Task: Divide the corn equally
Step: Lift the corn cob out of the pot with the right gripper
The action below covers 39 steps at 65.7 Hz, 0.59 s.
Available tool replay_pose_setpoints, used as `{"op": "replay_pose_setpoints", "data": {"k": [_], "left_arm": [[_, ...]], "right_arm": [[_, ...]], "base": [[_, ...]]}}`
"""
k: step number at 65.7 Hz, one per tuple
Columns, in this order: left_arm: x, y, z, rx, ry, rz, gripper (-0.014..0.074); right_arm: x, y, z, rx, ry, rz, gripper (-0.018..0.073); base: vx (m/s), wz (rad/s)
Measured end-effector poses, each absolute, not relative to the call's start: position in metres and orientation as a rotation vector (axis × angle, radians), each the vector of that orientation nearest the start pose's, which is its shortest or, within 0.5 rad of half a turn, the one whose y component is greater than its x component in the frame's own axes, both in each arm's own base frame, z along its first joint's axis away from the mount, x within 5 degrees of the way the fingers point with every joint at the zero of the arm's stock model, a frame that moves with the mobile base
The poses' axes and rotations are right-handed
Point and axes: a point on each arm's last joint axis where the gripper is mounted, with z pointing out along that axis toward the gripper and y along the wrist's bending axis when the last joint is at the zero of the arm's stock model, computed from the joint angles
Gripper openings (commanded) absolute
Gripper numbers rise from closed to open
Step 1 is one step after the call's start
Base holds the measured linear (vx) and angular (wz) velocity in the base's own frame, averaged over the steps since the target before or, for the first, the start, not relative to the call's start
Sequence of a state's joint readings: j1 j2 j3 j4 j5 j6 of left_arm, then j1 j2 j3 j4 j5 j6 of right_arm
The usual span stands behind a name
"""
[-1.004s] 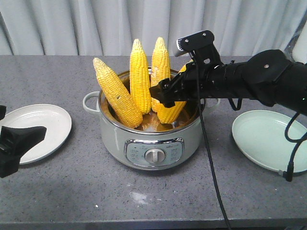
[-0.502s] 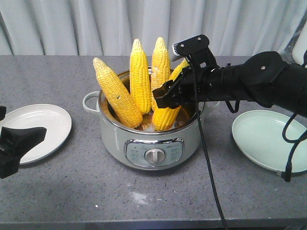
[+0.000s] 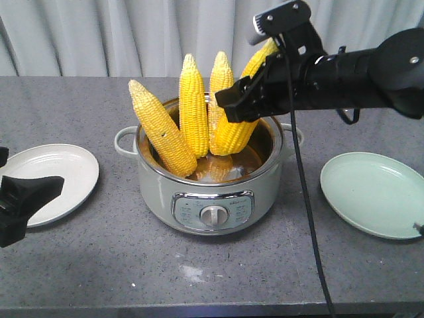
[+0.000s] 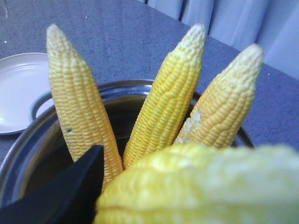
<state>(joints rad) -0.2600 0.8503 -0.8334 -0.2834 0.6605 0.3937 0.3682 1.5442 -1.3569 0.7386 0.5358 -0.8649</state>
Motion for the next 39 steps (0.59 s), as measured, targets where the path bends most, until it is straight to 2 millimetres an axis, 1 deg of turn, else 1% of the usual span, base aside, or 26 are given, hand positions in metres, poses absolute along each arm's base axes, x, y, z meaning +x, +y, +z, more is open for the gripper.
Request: {"op": "replay_pose_setpoints", "data": {"k": [11,16,28,32,39], "left_arm": [[0.157,-0.058,0.352,0.553,2.069,-0.239,0.0580],[0.157,-0.058,0.352,0.553,2.069,-0.239,0.0580],[0.157,-0.058,0.352,0.553,2.069,-0.239,0.0580],[0.157,-0.058,0.352,0.553,2.069,-0.239,0.0580],[0.157,-0.058,0.352,0.553,2.069,-0.239,0.0580]], "right_arm": [[0.306,0.146,0.400,-0.790,1.957,0.385,0.0255],[0.300,0.137,0.415,-0.763,2.009,0.318,0.0255],[0.286,0.113,0.436,-0.662,2.180,0.114,0.0255],[0.283,0.105,0.438,-0.626,2.237,0.040,0.0255],[0.280,0.097,0.440,-0.563,2.303,-0.039,0.0256]], "base": [[0.00,0.00],[0.00,0.00],[0.00,0.00],[0.00,0.00],[0.00,0.00]]}}
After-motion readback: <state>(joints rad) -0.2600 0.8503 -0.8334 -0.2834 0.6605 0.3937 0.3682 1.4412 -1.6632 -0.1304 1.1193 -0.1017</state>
